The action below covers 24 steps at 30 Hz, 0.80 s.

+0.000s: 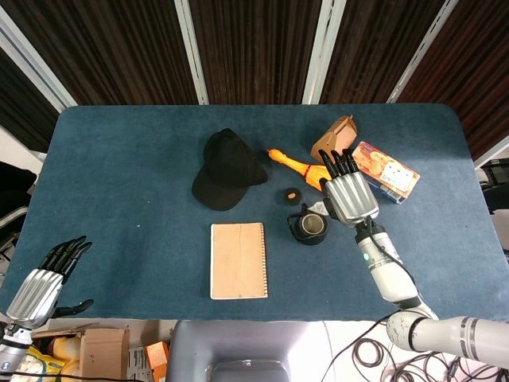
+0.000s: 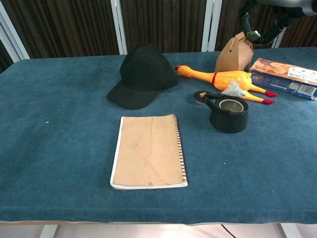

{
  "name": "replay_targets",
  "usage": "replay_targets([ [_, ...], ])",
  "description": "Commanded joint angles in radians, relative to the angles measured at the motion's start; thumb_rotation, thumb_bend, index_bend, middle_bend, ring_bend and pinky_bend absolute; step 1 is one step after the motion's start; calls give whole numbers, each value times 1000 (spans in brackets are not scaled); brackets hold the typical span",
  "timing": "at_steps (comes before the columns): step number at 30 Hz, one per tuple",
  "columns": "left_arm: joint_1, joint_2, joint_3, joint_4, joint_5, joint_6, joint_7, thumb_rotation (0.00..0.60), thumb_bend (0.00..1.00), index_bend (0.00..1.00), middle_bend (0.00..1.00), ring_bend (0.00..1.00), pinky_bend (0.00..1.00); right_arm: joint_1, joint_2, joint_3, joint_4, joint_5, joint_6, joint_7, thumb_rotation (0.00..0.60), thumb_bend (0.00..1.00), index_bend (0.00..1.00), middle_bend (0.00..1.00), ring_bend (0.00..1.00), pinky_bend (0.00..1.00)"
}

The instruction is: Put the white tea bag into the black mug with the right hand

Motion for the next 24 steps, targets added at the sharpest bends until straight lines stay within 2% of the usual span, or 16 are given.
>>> replay_targets([
  [1,1,1,0,2,2,3,-5,600,32,0,0,0,92,12,-13,-7,7,8,7,-10,600,440,640,15,0,0],
  [10,0,4,1,3,4,3,-12,600,32,0,0,0,92,30,-26,-36,9,6,28,-22,600,441,641,15,0,0],
  [24,5,5,2,3,10,15,-13,600,32,0,0,0,92,4,-71,-149,114,-50,-3,18,600,440,642,15,0,0],
])
